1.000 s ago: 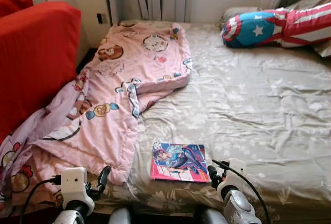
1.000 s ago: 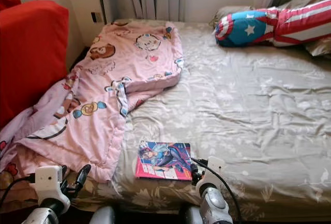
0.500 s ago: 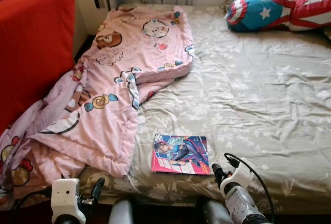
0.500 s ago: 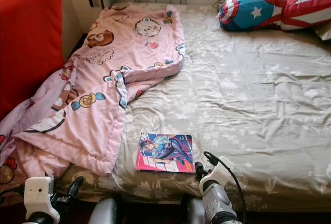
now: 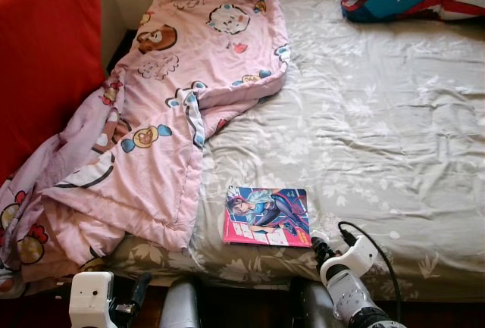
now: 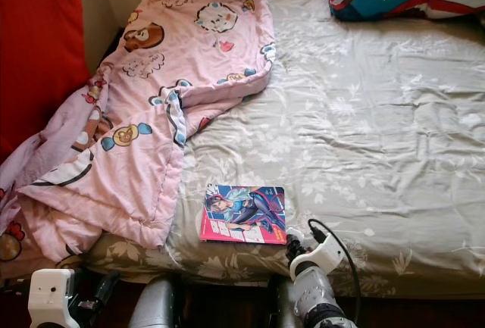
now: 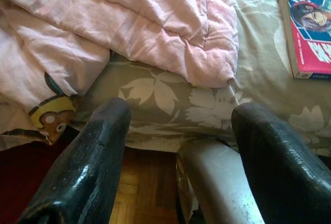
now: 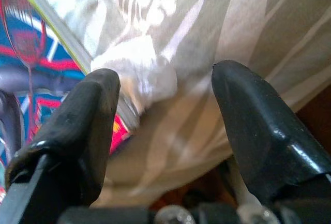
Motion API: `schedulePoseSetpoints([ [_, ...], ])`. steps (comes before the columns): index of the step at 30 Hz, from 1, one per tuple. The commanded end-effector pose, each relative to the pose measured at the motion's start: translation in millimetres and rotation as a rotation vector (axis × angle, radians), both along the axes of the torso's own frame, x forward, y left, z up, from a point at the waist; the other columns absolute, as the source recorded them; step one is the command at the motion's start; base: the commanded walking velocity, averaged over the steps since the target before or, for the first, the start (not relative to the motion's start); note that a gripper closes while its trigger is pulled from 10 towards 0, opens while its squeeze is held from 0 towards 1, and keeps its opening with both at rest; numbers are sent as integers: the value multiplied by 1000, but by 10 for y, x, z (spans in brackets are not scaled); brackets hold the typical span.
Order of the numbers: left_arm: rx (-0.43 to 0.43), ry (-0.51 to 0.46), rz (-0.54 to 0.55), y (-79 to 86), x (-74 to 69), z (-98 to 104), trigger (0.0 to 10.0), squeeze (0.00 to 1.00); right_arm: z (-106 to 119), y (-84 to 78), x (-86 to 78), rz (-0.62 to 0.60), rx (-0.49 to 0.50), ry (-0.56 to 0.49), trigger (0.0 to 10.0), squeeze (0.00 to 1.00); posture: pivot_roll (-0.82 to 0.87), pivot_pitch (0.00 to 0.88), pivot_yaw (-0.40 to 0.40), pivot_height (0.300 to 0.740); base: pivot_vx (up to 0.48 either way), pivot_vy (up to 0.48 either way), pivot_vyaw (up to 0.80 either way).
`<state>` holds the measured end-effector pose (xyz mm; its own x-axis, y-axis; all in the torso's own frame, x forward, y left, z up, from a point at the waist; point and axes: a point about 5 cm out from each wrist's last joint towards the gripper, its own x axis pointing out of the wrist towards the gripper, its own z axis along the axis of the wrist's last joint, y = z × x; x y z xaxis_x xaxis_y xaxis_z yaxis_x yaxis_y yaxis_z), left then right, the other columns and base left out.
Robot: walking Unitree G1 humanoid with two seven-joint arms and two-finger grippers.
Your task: Clean up the room
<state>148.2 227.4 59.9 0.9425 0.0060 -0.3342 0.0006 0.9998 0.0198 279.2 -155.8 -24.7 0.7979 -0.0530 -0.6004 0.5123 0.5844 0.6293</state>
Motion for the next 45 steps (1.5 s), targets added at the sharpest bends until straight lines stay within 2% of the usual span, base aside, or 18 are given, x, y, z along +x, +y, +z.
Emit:
schedulePoseSetpoints([
  [1, 11, 32, -3, 30, -79, -8, 10000, 0, -3, -5, -5, -54, 69, -20, 10000, 0, 218, 247, -7, 618, 0, 0, 0],
  [5, 13, 39, -3, 36, -102, -9, 10000, 0, 77, 35, 79, -67, 118, -86, 10000, 0, 216, 245, -7, 618, 0, 0, 0],
  [10, 18, 37, -31, -11, -82, 4, 10000, 0, 50, 80, 56, -82, 154, -63, 10000, 0, 216, 243, -6, 618, 0, 0, 0],
  [24, 36, 40, -45, 1, -89, 17, 10000, 0, 65, 144, 84, -146, 238, -48, 10000, 0, 229, 245, 1, 618, 0, 0, 0],
  [25, 39, 39, -51, -5, -84, 22, 10000, 0, 66, 158, 87, -153, 260, -45, 6902, 0, 229, 245, 1, 618, 0, 0, 0],
  [26, 42, 38, -56, -8, -81, 26, 10000, 0, 68, 168, 90, -156, 277, -45, 2588, 0, 229, 245, 1, 618, 0, 0, 0],
  [27, 42, 38, -56, -8, -81, 26, 10000, 0, 68, 168, 90, -156, 277, -45, 2588, 0, 229, 245, 1, 618, 0, 0, 0],
  [28, 44, 37, -59, -8, -80, 30, 10000, 0, 71, 175, 93, -158, 288, -48, 0, 0, 228, 244, 3, 618, 0, 0, 0],
  [30, 44, 36, -57, -4, -77, 32, 10000, 0, 71, 179, 94, -158, 294, -48, 0, 0, 227, 245, 3, 618, 0, 0, 0],
  [32, 58, 39, -70, -3, -77, 33, 10000, 0, 56, 165, 79, -170, 293, -34, 10000, 0, 231, 246, 6, 618, 0, 0, 0],
  [43, 70, 51, -75, 7, -124, 28, 10000, 0, 57, 140, 84, -191, 299, -18, 10000, 0, 231, 250, 10, 618, 0, 0, 0],
  [44, 70, 52, -77, 2, -127, 27, 10000, 0, 54, 138, 81, -184, 288, -17, 9059, 0, 232, 252, 12, 618, 0, 0, 0],
  [45, 70, 53, -78, -1, -128, 27, 10000, 0, 53, 137, 78, -178, 280, -16, 9059, 0, 232, 252, 12, 618, 0, 0, 0],
])
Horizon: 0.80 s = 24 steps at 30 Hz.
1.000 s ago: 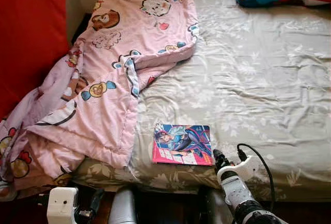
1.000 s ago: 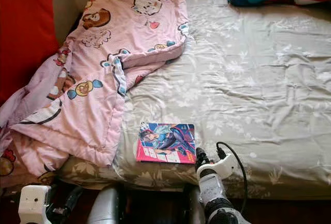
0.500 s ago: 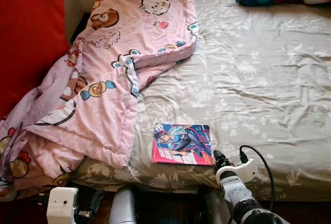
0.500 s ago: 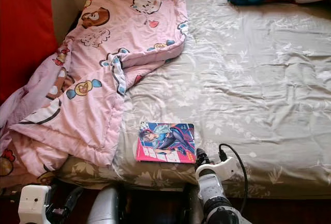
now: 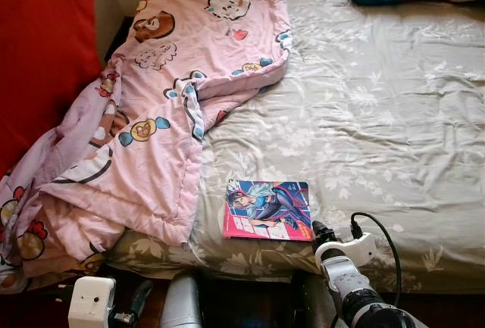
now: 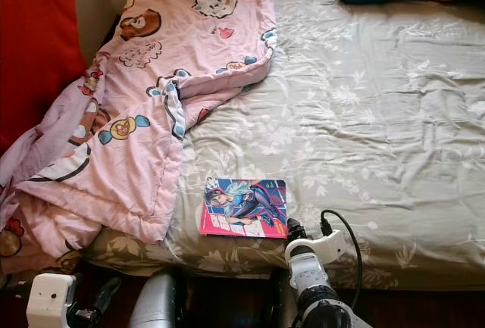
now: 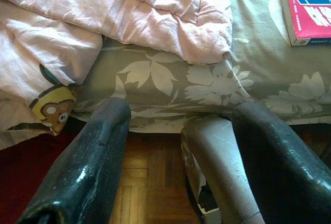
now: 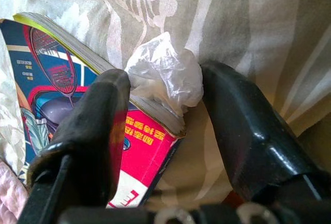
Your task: Clean up the room
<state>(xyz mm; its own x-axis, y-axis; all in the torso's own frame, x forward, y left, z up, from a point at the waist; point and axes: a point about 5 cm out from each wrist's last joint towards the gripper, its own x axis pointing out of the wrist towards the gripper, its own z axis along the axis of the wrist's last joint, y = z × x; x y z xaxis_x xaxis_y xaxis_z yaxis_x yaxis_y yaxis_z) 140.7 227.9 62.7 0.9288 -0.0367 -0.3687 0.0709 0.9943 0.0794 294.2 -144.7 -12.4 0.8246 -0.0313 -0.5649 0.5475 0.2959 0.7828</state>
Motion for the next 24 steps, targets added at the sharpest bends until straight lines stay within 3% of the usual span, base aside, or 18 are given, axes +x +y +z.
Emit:
schedulePoseSetpoints([
  [1, 9, 18, -9, -9, -58, -1, 10000, 0, -77, 24, -79, 6, -4, 46, 2392, 0, 232, 253, 14, 618, 0, 0, 0],
  [2, 9, 18, -9, -9, -58, -1, 10000, 0, -77, 24, -79, 6, -4, 46, 2392, 0, 232, 253, 14, 618, 0, 0, 0],
  [3, 9, 19, -8, -6, -62, -1, 10000, 0, -79, 23, -81, 5, -2, 47, 0, 0, 233, 253, 15, 618, 0, 0, 0],
  [14, 40, 11, 11, 68, -69, 28, 10000, 0, -61, -26, -63, 16, -30, 40, 0, 0, 234, 258, 15, 618, 0, 0, 0],
  [24, 75, 24, -43, 15, -97, 10, 10000, 0, -82, -17, -85, 34, -46, 49, 0, 0, 241, 255, 19, 618, 0, 0, 0],
])
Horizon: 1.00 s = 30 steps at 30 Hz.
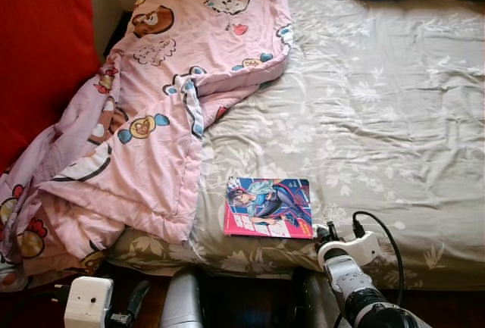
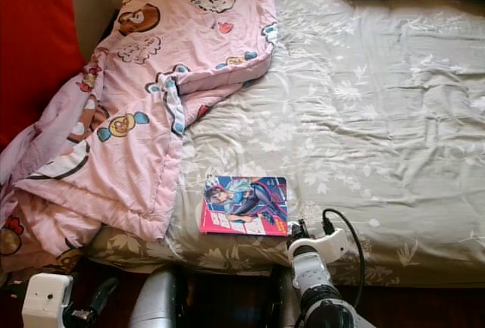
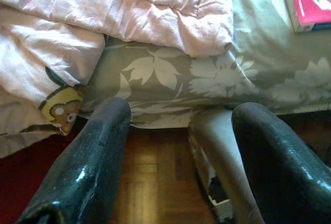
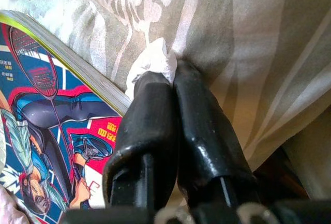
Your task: Clean up the room
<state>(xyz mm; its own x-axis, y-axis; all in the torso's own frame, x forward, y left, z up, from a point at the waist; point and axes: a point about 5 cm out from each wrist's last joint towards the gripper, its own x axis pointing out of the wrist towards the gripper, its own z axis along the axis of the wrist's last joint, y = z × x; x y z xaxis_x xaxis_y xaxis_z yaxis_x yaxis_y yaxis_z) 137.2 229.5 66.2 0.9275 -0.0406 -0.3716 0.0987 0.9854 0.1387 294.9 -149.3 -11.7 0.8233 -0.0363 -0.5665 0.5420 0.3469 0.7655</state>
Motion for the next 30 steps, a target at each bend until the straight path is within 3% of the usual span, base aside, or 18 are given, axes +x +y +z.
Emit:
schedulePoseSetpoints([
  [1, 14, 24, -11, 1, -65, -26, 10000, 0, -90, 27, -93, 7, -3, 46, 0, 0, 241, 255, 19, 618, 0, 0, 0],
  [7, 25, 25, 8, 4, -42, -78, 10000, 0, -93, 0, -101, 20, -36, 36, 0, 0, 235, 227, 9, 618, 0, 0, 0],
  [12, 20, 19, 34, -3, 40, -169, 10000, 0, -82, -57, -108, 67, -147, -2, 0, 0, 225, 193, -4, 618, 0, 0, 0],
  [13, 11, 12, 51, -4, 79, -195, 10000, 0, -68, -107, -111, 90, -229, -29, 0, 0, 217, 178, -8, 618, 0, 0, 0],
  [20, -44, -11, 126, -14, 305, -352, 10000, 0, 27, -374, -131, 71, -404, -168, 0, 0, 157, 93, -40, 618, 0, 0, 0],
  [24, -61, -9, 137, -31, 350, -401, 10000, 0, 28, -405, -159, 81, -429, -190, 0, 0, 144, 78, -48, 618, 0, 0, 0],
  [25, -88, 3, 160, -54, 404, -491, 10000, 0, 11, -411, -218, 144, -507, -211, 9098, 0, 115, 42, -63, 618, 0, 0, 0],
  [26, -107, 17, 174, -64, 419, -546, 10000, 0, -10, -400, -261, 180, -537, -220, 10000, 0, 115, 42, -63, 618, 0, 0, 0],
  [30, -155, 84, 214, -106, 466, -777, 10000, 0, -184, -362, -461, 298, -593, -152, 10000, 0, 87, 13, -75, 618, 0, 0, 0],
])
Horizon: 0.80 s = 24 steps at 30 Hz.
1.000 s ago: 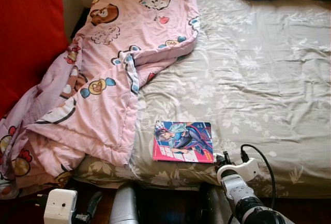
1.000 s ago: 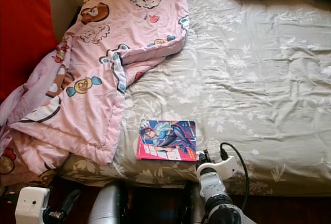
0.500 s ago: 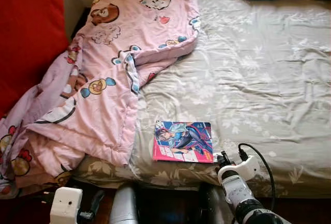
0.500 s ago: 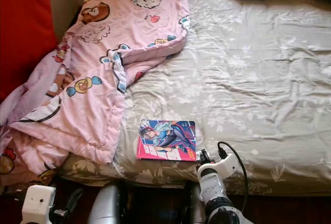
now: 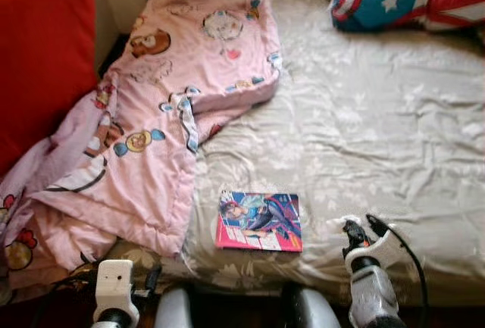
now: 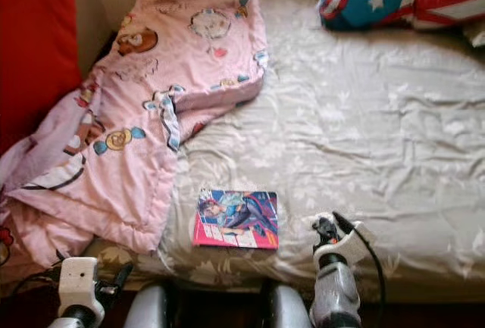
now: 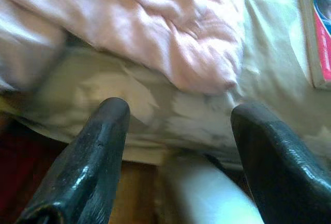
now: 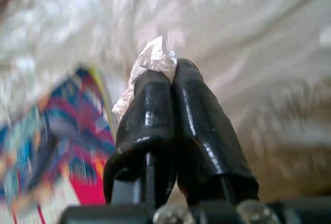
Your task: Clean up the room
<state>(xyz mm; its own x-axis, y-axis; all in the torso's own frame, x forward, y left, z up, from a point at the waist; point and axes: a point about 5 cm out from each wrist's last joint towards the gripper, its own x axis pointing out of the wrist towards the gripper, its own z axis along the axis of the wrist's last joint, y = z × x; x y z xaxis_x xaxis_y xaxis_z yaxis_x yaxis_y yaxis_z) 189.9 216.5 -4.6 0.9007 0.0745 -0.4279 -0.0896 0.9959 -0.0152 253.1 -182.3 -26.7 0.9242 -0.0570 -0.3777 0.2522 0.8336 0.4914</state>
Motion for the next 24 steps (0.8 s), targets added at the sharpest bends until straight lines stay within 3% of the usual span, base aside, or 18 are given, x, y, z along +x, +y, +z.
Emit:
schedulePoseSetpoints([
  [1, -10, 42, 26, 17, -58, -108, 10000, 0, -98, -27, -107, 13, -40, 69, 10000, 0, 80, 2, -78, 618, 0, 0, 0],
  [4, -32, 71, 51, 6, -27, -205, 10000, 0, -198, 36, -223, 102, -93, 126, 10000, 0, 77, 0, -84, 633, 0, 0, 0],
  [5, -49, 104, 62, -2, -14, -276, 10000, 0, -271, 104, -298, 189, -139, 185, 10000, 0, 81, 0, -93, 643, 0, 0, 0],
  [8, -61, 174, 58, -17, -6, -407, 10000, 0, -367, 124, -398, 203, -127, 278, 10000, 0, 81, 0, -99, 663, 0, 0, 0],
  [12, -55, 235, 49, -33, -16, -522, 10000, 0, -440, 150, -491, 290, -214, 355, 10000, 0, 83, 0, -99, 682, 0, 0, 0],
  [20, -41, 399, 34, -69, -164, -742, 10000, 0, -538, 172, -634, 314, -242, 452, 10000, 0, 71, 0, -96, 726, 0, 0, 0],
  [24, -22, 452, 21, -71, -249, -801, 10000, 0, -565, 165, -675, 292, -247, 486, 10000, 0, 64, 0, -97, 726, 0, 0, 0],
])
